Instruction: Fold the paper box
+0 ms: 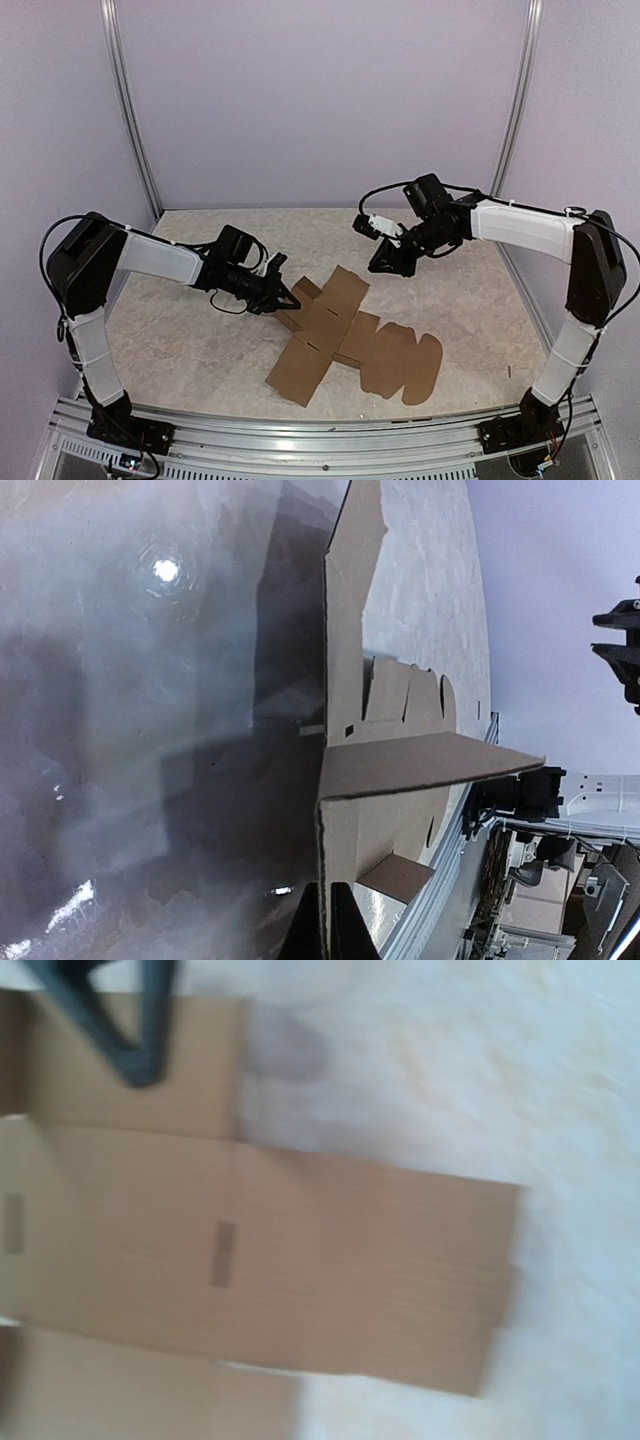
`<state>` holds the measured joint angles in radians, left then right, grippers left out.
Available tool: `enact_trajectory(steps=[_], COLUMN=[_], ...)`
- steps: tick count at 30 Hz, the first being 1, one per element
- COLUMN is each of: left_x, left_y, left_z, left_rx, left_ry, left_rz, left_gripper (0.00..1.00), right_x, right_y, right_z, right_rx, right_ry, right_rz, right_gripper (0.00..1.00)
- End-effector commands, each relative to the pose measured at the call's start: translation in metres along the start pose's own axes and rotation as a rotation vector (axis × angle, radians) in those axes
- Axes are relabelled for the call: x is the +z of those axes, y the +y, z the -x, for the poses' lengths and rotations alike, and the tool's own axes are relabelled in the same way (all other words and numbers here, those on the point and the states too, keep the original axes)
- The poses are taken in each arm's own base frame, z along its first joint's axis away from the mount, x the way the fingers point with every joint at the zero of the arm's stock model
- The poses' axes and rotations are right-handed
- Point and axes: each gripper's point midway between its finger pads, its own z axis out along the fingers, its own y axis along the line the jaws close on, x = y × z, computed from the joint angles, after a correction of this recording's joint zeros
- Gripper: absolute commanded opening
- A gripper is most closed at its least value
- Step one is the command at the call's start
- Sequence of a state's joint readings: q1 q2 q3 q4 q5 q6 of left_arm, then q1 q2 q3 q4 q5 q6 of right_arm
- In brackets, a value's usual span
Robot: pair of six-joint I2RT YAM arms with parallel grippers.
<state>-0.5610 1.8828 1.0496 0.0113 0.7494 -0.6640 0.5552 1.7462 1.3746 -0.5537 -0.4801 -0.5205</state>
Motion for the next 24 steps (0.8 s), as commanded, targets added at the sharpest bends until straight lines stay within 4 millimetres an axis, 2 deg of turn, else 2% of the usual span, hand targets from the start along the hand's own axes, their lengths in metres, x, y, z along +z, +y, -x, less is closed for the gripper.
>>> enact_trajectory(steps=[1, 7, 9, 13, 18, 24], left_x=[0.01, 0.018, 0.016, 0.007, 0.008, 0.006], left_y=[0.024, 0.038, 0.031, 0.005, -0.021, -0.022], left_z=[-0.009, -0.012, -0.006, 0.0, -0.004, 0.001], left_rx=[-0.02, -0.026, 0.048, 0.198, 0.309, 0.309], left_ry=[0.048, 0.052, 0.0, -0.07, -0.096, -0.133], left_rz=[0.032, 0.064, 0.068, 0.067, 0.019, 0.039], left_gripper=[0.0, 0.0, 0.0, 0.0, 0.0, 0.0], right_x=[0.011, 0.041, 0.045, 0.047, 0.056, 0.063], right_y=[-0.032, -0.035, -0.033, -0.03, -0.024, -0.012], right_z=[-0.023, -0.065, -0.076, -0.096, -0.115, -0.124], right_rx=[0.014, 0.063, 0.078, 0.098, 0.123, 0.149], right_ry=[0.097, 0.231, 0.269, 0.339, 0.391, 0.409], right_rz=[-0.135, -0.112, -0.103, -0.105, -0.079, -0.012], right_gripper=[0.12, 0.12, 0.12, 0.12, 0.13, 0.13])
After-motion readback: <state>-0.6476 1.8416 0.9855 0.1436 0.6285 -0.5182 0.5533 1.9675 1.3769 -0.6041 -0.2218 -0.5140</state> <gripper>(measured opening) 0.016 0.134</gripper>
